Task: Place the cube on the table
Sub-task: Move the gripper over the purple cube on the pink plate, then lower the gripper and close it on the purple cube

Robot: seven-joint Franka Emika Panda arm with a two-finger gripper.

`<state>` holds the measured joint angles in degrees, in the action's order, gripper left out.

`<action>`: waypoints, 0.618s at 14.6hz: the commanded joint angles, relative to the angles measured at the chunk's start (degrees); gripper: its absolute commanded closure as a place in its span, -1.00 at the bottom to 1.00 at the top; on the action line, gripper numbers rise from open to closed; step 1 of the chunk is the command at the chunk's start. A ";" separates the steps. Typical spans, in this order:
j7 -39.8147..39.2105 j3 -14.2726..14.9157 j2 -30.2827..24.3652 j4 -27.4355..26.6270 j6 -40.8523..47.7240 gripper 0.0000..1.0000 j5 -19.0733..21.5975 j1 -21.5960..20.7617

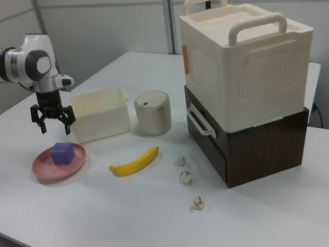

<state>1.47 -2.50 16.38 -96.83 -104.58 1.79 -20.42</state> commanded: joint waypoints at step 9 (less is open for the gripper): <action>-1.21 1.00 9.64 -0.03 -8.63 -1.00 -4.33 -3.66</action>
<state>1.34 -2.34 25.04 -96.80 -112.00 -0.91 -23.38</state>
